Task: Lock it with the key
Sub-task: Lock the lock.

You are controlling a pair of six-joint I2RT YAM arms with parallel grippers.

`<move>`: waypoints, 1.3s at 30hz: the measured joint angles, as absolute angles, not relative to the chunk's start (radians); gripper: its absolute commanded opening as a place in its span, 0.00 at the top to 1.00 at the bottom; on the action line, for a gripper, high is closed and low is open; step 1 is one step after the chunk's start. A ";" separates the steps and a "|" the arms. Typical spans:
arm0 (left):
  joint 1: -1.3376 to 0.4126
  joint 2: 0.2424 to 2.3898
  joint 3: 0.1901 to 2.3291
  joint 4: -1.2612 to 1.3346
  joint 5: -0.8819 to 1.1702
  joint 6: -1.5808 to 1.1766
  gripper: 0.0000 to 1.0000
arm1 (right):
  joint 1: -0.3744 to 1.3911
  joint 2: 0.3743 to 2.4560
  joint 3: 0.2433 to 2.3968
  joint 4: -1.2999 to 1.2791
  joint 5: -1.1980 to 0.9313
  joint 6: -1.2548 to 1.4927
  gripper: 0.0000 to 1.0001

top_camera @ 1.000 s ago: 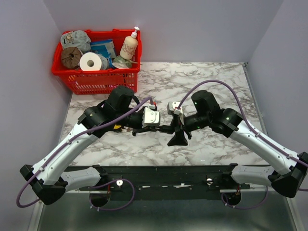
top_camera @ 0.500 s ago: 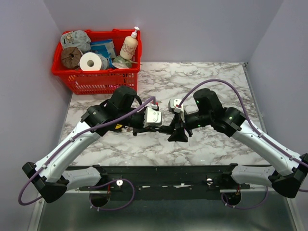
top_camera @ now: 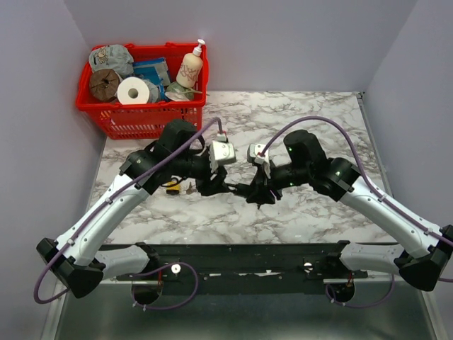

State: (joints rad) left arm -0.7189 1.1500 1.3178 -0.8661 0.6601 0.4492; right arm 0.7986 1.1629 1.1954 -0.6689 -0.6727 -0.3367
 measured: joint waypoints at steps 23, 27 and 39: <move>-0.377 1.032 0.899 -0.038 0.482 -1.041 0.01 | 0.673 1.193 1.094 -0.225 -0.374 0.213 0.99; -0.400 1.053 0.877 -0.023 0.443 -1.164 0.01 | 0.682 1.212 1.090 -0.191 -0.343 0.239 0.99; -0.454 1.140 0.876 0.026 0.377 -1.441 0.01 | 0.764 1.204 1.031 -0.039 -0.139 0.209 0.99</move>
State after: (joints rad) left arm -0.4538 1.1397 0.8757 0.0261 0.3767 -1.4414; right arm 0.7643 1.2041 1.0309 -0.0387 -0.1390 0.2089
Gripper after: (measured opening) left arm 0.988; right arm 0.423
